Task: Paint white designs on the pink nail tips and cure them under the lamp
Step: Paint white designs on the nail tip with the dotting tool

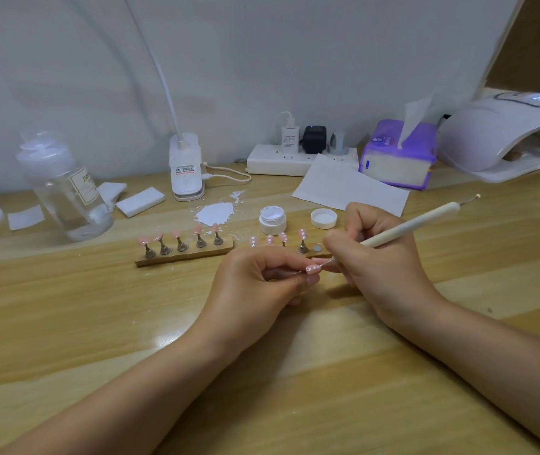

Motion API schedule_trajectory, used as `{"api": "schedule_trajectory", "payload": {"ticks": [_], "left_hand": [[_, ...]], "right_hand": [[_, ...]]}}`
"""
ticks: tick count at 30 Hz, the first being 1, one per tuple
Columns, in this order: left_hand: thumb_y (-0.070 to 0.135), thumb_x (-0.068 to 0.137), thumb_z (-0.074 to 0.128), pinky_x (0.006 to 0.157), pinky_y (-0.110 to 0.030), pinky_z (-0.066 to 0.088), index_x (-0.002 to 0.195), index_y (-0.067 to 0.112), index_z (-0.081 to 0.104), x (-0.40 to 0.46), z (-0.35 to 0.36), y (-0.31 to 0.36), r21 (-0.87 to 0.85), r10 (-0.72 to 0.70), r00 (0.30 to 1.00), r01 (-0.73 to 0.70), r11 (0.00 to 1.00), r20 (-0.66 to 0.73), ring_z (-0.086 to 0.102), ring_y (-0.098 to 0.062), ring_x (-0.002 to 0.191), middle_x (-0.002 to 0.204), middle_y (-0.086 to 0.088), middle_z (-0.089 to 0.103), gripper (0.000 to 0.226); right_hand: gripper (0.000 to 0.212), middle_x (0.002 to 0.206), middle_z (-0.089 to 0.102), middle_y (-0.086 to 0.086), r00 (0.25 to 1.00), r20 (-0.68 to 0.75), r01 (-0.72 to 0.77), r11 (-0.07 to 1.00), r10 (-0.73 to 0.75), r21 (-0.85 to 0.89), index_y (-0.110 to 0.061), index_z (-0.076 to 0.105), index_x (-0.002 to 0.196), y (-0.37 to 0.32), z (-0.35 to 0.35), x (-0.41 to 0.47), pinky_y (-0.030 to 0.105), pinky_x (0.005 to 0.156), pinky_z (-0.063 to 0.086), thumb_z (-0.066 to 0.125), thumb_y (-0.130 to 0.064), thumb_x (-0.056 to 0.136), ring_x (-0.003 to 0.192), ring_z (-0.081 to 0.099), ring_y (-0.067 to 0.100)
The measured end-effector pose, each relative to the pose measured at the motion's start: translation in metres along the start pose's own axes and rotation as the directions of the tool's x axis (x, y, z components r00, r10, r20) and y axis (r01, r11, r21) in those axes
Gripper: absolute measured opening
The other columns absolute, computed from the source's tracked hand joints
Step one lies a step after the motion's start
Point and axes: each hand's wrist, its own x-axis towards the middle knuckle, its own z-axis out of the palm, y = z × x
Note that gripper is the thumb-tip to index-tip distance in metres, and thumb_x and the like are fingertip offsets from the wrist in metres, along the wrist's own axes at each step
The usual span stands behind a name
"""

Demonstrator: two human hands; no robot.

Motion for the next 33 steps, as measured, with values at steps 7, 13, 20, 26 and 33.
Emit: {"api": "schedule_trajectory", "payload": {"ticks": [7,13,20,26,33], "left_hand": [[0.001,0.074,0.071,0.053,-0.012,0.048,0.069,0.018,0.073,0.0006,0.0002,-0.0001,0.013,-0.003,1.000,0.003,1.000,0.010,0.060,0.003,0.059,0.063,0.011,0.070,0.019],[0.000,0.074,0.071,0.052,-0.011,0.047,0.068,0.020,0.073,0.0006,0.0000,-0.0005,0.005,-0.003,1.000,0.003,1.000,0.012,0.061,0.004,0.060,0.063,0.012,0.069,0.020],[0.001,0.075,0.071,0.053,-0.012,0.047,0.066,0.023,0.074,0.0005,-0.0003,-0.0011,0.014,-0.001,1.000,0.001,1.000,0.011,0.061,0.001,0.061,0.064,0.008,0.071,0.024],[0.000,0.075,0.070,0.053,-0.012,0.048,0.065,0.023,0.073,0.0009,0.0000,-0.0008,0.028,-0.001,1.000,0.001,1.000,0.016,0.060,0.002,0.060,0.063,0.010,0.070,0.025],[-0.001,0.076,0.070,0.053,-0.011,0.048,0.066,0.023,0.073,0.0008,-0.0003,-0.0013,0.030,0.002,1.000,-0.003,1.000,0.017,0.061,0.004,0.061,0.063,0.011,0.070,0.026]], "right_hand": [[0.028,0.038,0.027,-0.010,1.000,0.015,0.010,0.999,-0.009,-0.048,-0.017,0.031,0.049,0.0020,-0.0001,0.0007,0.028,0.051,0.049,0.054,-0.007,0.061,0.031,0.029,0.003],[0.028,0.040,0.027,-0.009,1.000,-0.004,0.010,0.997,-0.010,-0.075,-0.017,0.031,0.050,0.0029,0.0004,0.0016,0.032,0.056,0.046,0.055,-0.009,0.061,0.032,0.028,0.003],[0.028,0.039,0.026,-0.009,1.000,0.000,0.018,0.996,-0.018,-0.083,-0.015,0.030,0.051,0.0032,-0.0001,0.0008,0.036,0.057,0.042,0.055,-0.009,0.062,0.033,0.027,0.003],[0.028,0.038,0.028,-0.010,1.000,0.012,0.023,0.996,-0.022,-0.081,-0.014,0.030,0.051,0.0025,-0.0005,0.0007,0.030,0.053,0.045,0.055,-0.009,0.062,0.032,0.031,0.003],[0.027,0.038,0.027,-0.011,1.000,0.014,0.019,0.998,-0.019,-0.062,-0.014,0.030,0.051,0.0029,-0.0002,0.0007,0.024,0.047,0.047,0.055,-0.008,0.062,0.031,0.030,0.003]]}}
